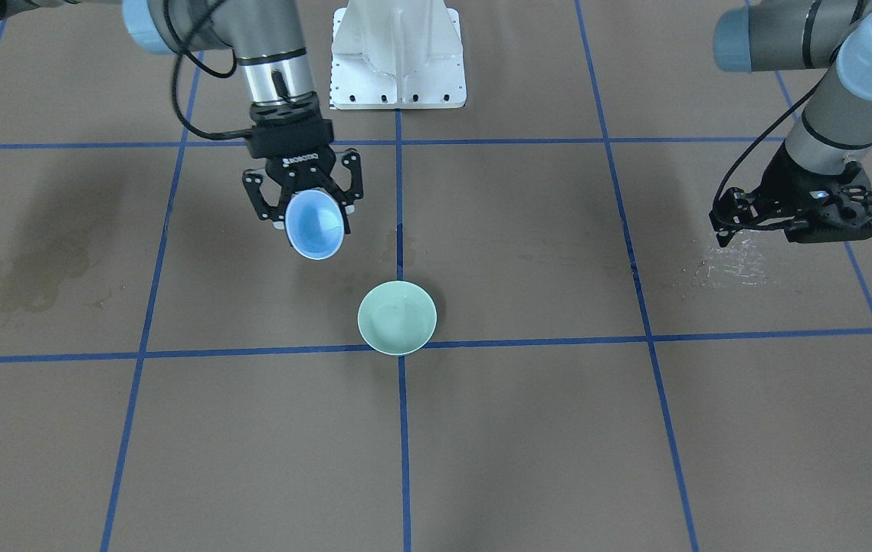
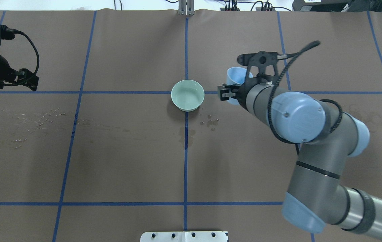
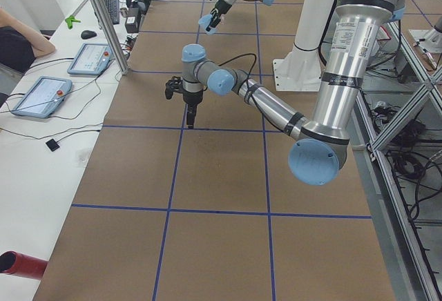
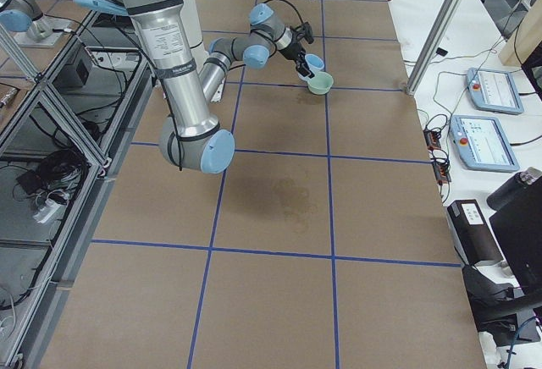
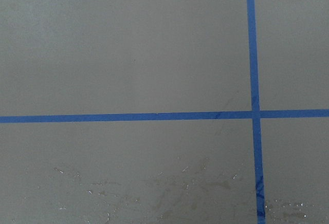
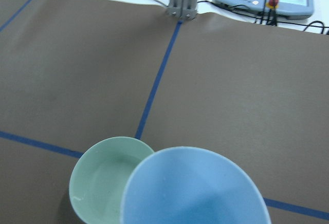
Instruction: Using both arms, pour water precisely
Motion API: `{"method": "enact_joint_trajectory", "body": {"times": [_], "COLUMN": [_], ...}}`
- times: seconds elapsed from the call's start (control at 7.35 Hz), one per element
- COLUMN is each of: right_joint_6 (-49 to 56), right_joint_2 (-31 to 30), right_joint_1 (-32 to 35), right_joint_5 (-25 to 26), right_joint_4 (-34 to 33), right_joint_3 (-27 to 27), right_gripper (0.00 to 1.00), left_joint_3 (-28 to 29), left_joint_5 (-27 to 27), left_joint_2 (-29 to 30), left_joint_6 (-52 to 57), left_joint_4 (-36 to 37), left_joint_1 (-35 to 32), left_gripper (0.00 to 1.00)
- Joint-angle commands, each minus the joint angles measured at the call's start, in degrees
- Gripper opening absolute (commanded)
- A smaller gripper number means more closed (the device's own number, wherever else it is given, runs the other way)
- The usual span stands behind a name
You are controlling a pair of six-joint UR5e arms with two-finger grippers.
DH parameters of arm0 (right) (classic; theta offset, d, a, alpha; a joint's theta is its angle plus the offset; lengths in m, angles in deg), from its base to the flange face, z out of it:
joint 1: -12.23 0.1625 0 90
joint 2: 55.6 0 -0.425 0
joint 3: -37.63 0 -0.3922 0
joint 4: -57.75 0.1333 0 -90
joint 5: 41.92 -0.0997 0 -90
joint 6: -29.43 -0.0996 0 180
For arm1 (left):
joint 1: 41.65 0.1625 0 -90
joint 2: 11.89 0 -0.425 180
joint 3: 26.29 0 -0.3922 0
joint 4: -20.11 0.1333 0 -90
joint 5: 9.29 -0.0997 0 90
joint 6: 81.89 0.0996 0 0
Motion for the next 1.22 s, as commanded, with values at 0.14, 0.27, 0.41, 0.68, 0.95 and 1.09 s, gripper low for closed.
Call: {"method": "enact_joint_trajectory", "body": {"times": [0.14,0.27,0.41,0.68,0.95,1.09], "right_joint_6": [-9.79,-12.58,-17.30,-16.83,-15.07,-15.07], "right_joint_2": [-23.45,-29.26,-36.20,-40.38,-45.92,-46.02], "right_joint_1": [0.66,0.48,-0.39,-4.08,-5.05,-5.41], "right_joint_5": [18.12,19.90,20.78,29.64,31.85,32.48], "right_joint_4": [2.77,8.62,16.60,36.02,48.70,51.11], "right_joint_3": [6.48,5.97,3.96,-9.09,-15.71,-19.40], "right_gripper": [0.00,0.00,0.00,0.00,0.00,0.00], "left_joint_3": [0.13,0.04,-0.22,-0.31,-0.40,-0.40], "left_joint_5": [0.00,0.00,0.00,0.00,0.09,0.00], "left_joint_2": [-0.06,-0.06,-0.06,0.02,0.20,0.20], "left_joint_6": [-0.07,-0.15,-0.24,-0.50,-2.18,-2.18], "left_joint_4": [0.02,0.02,0.02,0.02,0.02,0.02], "left_joint_1": [-0.01,-0.01,-0.01,0.08,0.17,0.25], "left_gripper": [1.00,1.00,1.00,1.00,1.00,1.00]}}
